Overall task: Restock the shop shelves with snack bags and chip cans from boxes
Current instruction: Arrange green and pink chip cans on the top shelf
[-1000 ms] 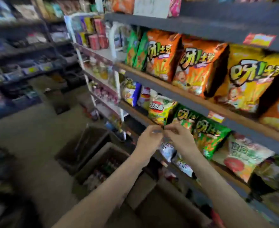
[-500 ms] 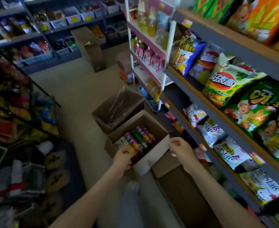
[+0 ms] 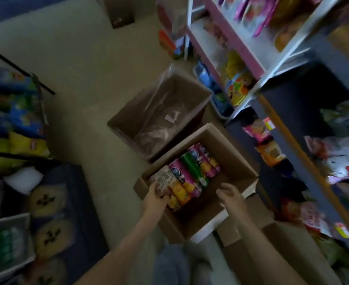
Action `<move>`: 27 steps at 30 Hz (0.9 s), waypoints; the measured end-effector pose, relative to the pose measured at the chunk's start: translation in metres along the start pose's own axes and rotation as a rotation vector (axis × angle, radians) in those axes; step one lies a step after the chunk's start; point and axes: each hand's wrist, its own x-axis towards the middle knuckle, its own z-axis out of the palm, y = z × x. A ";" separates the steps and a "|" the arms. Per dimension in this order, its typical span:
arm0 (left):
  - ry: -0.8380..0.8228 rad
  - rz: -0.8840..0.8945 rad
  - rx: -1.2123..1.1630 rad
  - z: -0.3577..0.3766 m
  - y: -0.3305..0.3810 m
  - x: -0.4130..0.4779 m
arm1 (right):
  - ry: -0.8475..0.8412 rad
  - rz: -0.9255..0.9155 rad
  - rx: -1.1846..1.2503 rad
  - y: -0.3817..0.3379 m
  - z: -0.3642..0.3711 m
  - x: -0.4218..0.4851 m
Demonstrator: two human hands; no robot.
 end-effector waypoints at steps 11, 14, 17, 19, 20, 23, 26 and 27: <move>-0.060 -0.074 0.146 0.079 -0.058 0.141 | -0.199 -0.121 -0.387 0.096 0.101 0.217; -0.084 -0.044 0.189 0.097 -0.077 0.175 | -0.234 -0.180 -0.501 0.111 0.124 0.264; -0.155 -0.042 0.235 0.111 -0.091 0.195 | -0.291 -0.167 -0.591 0.128 0.138 0.301; -0.159 -0.030 0.254 0.116 -0.097 0.203 | -0.306 -0.156 -0.613 0.137 0.143 0.313; -0.150 -0.028 0.256 0.117 -0.099 0.205 | -0.304 -0.167 -0.611 0.140 0.144 0.317; -0.128 -0.021 0.180 0.120 -0.098 0.206 | -0.325 -0.180 -0.532 0.139 0.139 0.318; -0.170 0.022 -0.032 0.127 -0.090 0.199 | -0.426 -0.104 -0.291 0.127 0.123 0.308; -0.194 0.046 -0.074 0.129 -0.084 0.196 | -0.472 -0.068 -0.205 0.122 0.118 0.303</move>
